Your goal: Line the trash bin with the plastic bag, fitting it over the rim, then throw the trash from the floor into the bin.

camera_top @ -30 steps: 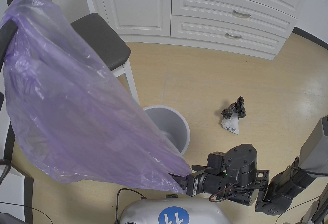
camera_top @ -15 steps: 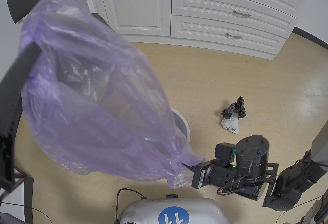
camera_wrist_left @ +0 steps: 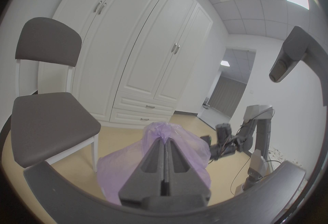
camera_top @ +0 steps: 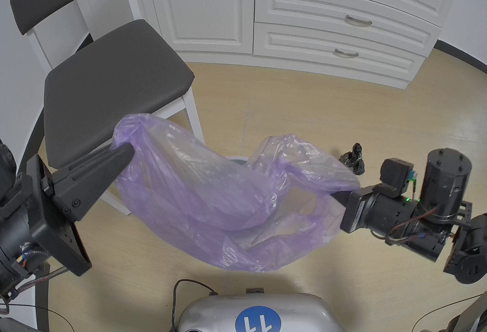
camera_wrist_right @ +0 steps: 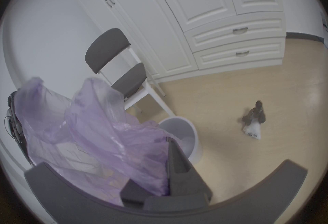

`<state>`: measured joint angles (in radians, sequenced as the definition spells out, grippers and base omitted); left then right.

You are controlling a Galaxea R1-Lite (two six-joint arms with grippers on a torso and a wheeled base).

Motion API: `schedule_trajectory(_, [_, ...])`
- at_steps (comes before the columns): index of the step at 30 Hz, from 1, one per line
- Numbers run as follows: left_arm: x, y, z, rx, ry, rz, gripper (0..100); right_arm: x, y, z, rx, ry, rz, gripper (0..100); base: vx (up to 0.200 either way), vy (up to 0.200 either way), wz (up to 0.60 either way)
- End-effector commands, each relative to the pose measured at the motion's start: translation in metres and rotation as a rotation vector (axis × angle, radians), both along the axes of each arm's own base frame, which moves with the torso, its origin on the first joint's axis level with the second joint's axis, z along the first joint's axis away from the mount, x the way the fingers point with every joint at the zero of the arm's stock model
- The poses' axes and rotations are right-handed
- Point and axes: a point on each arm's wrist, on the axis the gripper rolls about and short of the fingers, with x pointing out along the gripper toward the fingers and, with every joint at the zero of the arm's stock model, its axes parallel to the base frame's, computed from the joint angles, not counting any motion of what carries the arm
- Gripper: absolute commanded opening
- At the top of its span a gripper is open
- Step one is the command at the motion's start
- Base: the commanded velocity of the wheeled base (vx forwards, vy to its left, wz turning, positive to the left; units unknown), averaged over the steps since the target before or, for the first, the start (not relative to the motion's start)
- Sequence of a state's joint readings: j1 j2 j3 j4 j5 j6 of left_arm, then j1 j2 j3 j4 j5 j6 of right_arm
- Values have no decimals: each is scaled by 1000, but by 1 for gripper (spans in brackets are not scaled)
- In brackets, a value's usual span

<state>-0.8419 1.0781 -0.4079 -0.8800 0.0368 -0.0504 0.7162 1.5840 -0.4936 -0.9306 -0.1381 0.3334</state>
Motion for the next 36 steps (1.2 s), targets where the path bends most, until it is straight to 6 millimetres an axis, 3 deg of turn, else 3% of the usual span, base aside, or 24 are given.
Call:
schedule_trajectory(1, [6,2,-3,32,37,35,0,-14,-27,42,60,-115,-55,0,0,0,0])
schedule_trajectory(9, [17,7,-14,111,111,57,0,-24,-41,67,59,-162,-145,0,0,0,0])
schedule_trajectory(14, [35,19,-21,159,172,84,0,-35,-48,83,49,-193,-202,0,0,0,0])
schedule_trajectory(20, [56,28,-28,182,228,131,0,-43,-55,83,-45,-201,-245,0,0,0,0])
schedule_trajectory(22, [75,35,-34,193,273,169,0,-46,-54,77,-124,-196,-267,0,0,0,0])
schedule_trajectory(26, [87,42,-39,194,297,198,0,-50,-51,67,-178,-186,-254,0,0,0,0])
schedule_trajectory(36, [93,53,-34,177,285,253,0,-55,-56,18,-493,-147,-186,0,0,0,0])
